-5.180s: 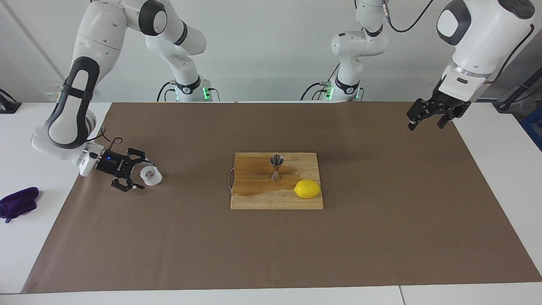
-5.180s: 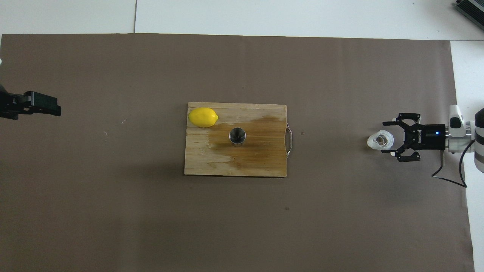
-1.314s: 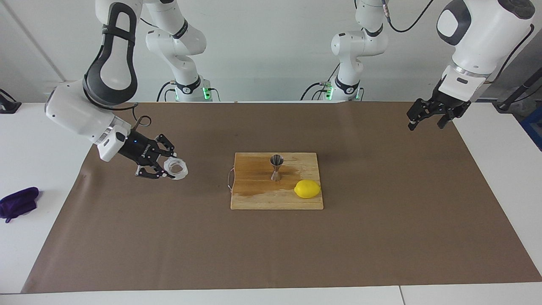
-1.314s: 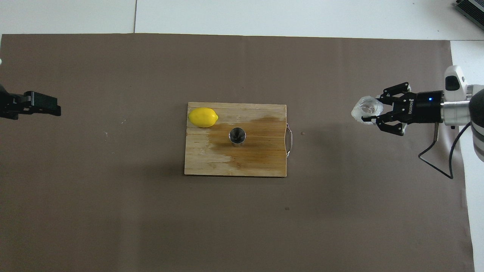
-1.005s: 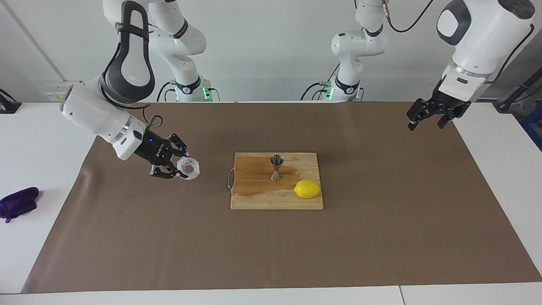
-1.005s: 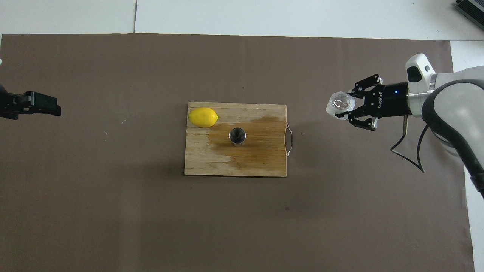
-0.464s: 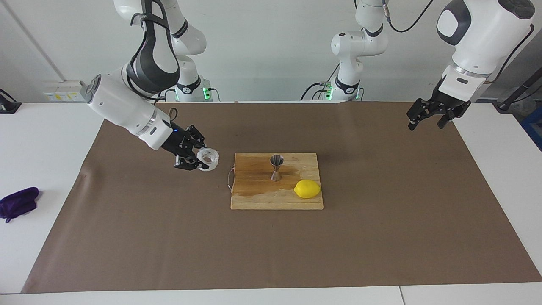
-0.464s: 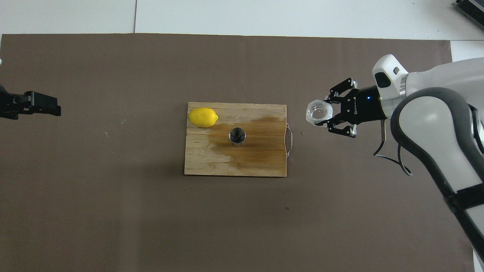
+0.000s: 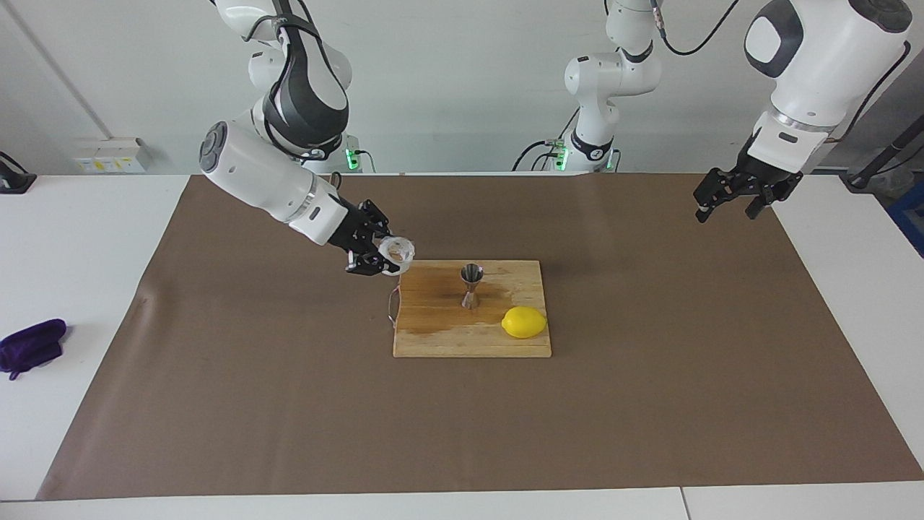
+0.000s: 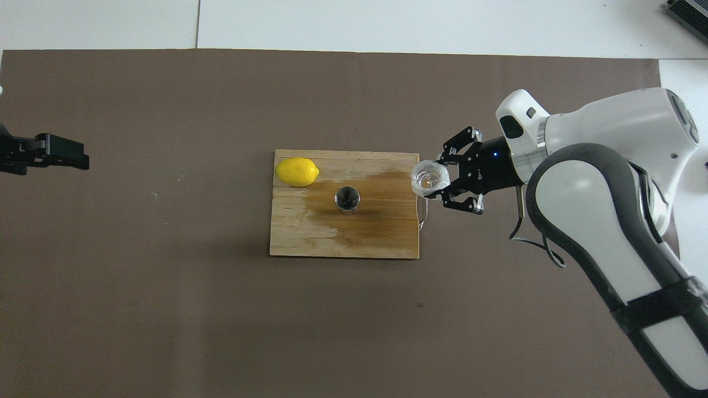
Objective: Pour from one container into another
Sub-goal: 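Lift the glass cup with the right gripper and carry it toward the metal cup, then tilt the glass cup over the metal cup with the right gripper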
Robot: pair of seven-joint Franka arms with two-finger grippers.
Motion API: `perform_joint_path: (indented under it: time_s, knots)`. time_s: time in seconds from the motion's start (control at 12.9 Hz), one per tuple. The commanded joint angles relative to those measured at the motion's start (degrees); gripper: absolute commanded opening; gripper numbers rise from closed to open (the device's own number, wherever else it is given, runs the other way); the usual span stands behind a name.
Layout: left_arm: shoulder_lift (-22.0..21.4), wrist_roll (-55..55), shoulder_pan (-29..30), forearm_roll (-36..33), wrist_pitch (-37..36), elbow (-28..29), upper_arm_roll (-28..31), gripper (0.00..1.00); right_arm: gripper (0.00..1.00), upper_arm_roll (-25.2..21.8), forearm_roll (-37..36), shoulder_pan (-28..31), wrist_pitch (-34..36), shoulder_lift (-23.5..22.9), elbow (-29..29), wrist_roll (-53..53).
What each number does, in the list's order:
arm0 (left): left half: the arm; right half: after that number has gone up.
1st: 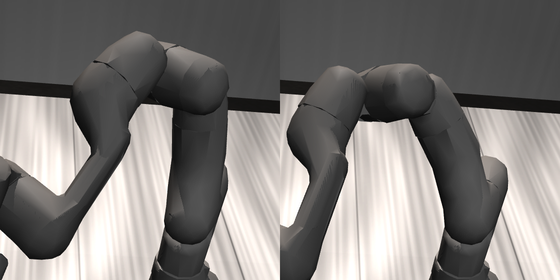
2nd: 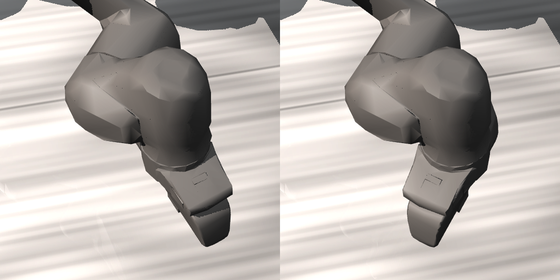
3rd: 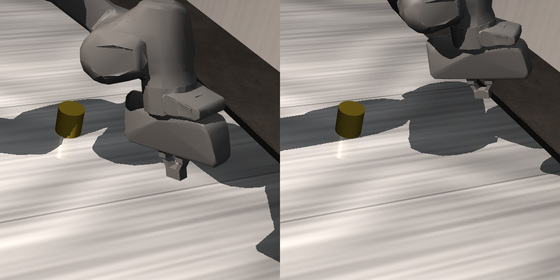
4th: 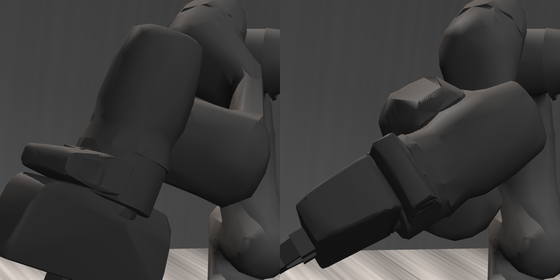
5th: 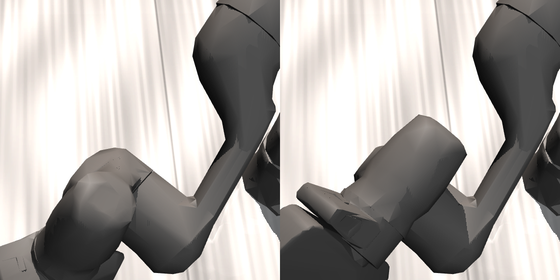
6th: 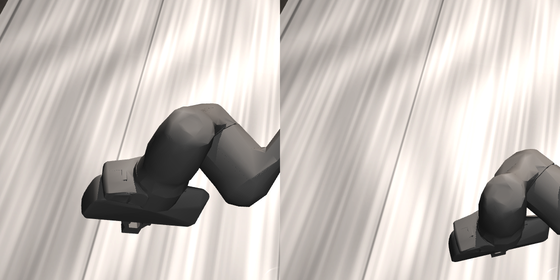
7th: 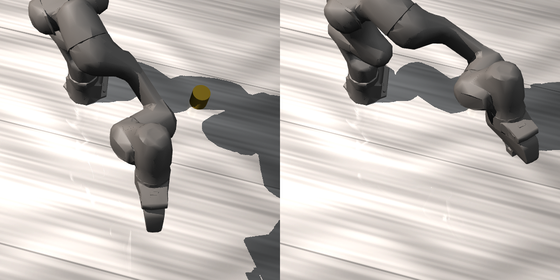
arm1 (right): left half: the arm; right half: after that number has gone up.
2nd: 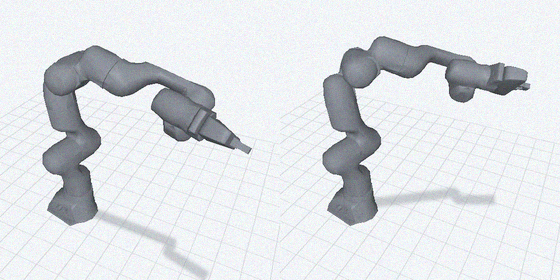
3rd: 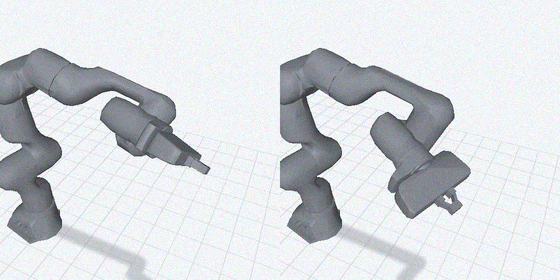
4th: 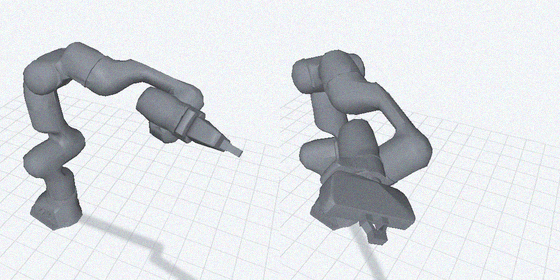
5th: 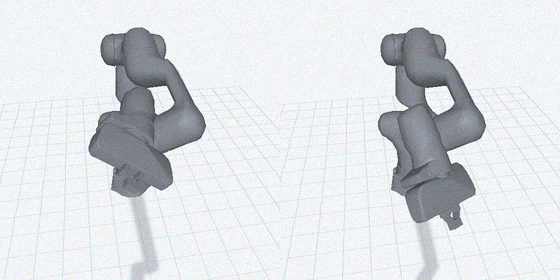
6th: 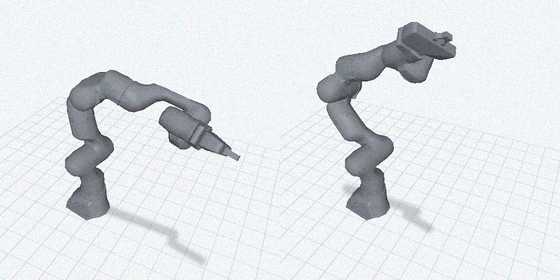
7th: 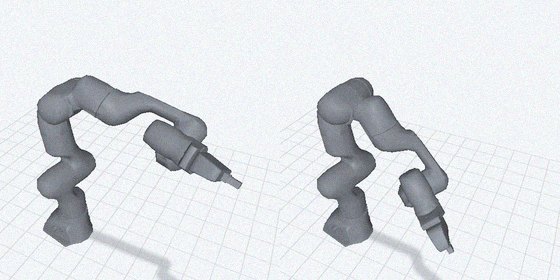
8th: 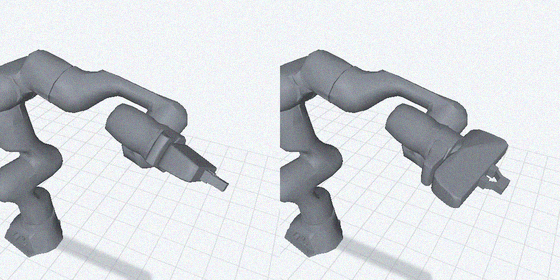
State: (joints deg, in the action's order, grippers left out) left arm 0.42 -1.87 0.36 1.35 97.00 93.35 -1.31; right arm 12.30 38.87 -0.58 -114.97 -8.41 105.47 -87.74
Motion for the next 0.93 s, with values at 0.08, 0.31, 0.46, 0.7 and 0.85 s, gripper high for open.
perform_joint_path:
  time_s: [0.08, 0.31, 0.46, 0.7, 0.85]
  knots:
    - [-0.78, 0.02, -0.01, -1.09, -0.32, 0.69, 0.08, 1.00, 0.25, 2.80, -2.39, -0.12, -0.86, 1.73, 1.31, 5.28]
    - [-0.78, 0.02, -0.01, -1.00, -0.32, 0.78, 0.08, 1.00, 0.26, 5.62, -5.99, -0.30, -1.57, 1.73, 1.58, 9.33]
    - [-0.78, 0.02, -0.10, -1.00, -0.32, 0.78, 0.08, 1.00, 0.26, 7.37, -6.09, -0.30, -4.37, 1.73, 2.01, 9.34]
    - [-0.78, 0.02, -0.01, -1.00, -0.32, 0.78, 0.08, 1.00, 0.26, 9.23, -6.88, -0.30, -6.49, 2.60, 4.21, 9.25]
    - [-0.78, 0.02, -0.01, -1.00, -0.32, 0.78, 0.08, 1.00, 0.26, 9.40, -6.96, -0.30, -6.49, 2.87, 4.65, 9.25]
